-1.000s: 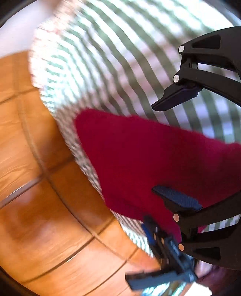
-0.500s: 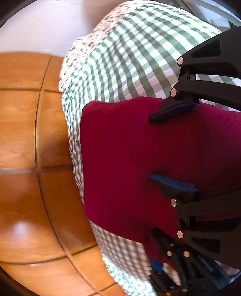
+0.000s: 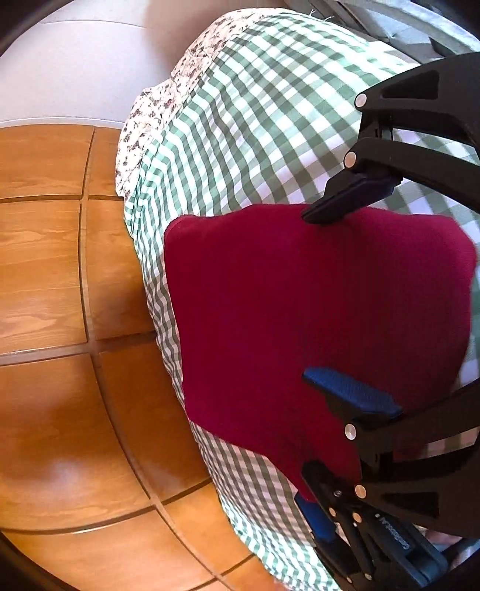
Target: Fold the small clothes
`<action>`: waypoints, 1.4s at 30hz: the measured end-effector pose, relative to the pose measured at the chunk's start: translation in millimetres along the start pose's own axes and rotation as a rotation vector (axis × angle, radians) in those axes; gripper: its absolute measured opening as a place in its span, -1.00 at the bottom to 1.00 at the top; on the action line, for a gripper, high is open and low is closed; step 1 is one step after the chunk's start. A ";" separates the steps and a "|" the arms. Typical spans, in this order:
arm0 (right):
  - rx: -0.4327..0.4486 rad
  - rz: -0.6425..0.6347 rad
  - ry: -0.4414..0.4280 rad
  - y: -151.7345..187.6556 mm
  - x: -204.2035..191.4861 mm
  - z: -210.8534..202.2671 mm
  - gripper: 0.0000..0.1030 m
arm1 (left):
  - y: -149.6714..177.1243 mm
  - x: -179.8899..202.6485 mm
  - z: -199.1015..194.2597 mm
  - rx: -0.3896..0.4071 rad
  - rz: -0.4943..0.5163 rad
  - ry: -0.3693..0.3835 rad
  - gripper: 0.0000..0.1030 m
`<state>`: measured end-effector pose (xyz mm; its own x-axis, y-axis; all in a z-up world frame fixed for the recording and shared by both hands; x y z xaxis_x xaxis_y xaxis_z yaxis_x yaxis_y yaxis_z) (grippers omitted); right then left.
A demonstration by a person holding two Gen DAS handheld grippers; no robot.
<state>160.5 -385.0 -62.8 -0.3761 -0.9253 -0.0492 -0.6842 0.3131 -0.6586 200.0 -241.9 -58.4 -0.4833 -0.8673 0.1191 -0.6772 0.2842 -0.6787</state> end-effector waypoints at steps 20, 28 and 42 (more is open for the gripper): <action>0.080 0.031 0.091 27.8 -18.1 -58.1 0.76 | 10.3 -22.8 -69.6 0.113 -0.077 -0.119 0.54; 0.116 0.057 0.136 41.1 -23.9 -77.4 0.89 | 23.8 -28.2 -91.3 0.135 -0.092 -0.168 0.80; 0.116 0.065 0.140 48.7 -30.2 -81.8 0.91 | 36.2 -30.6 -105.3 0.139 -0.102 -0.198 0.94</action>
<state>87.4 -324.2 -32.0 -0.5054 -0.8629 0.0051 -0.5822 0.3366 -0.7400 131.8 -162.0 -10.3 -0.2895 -0.9555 0.0569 -0.6271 0.1444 -0.7654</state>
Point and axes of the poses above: each gripper's, at about its wrist camera, not at the fingertips, and z roughly the way its jaws point, x to its right, y to its underside, the point moved 5 cm from there along z, roughly the way its jaws point, and after that the axes turned 3 degrees about -x, right-handed, at the moved point
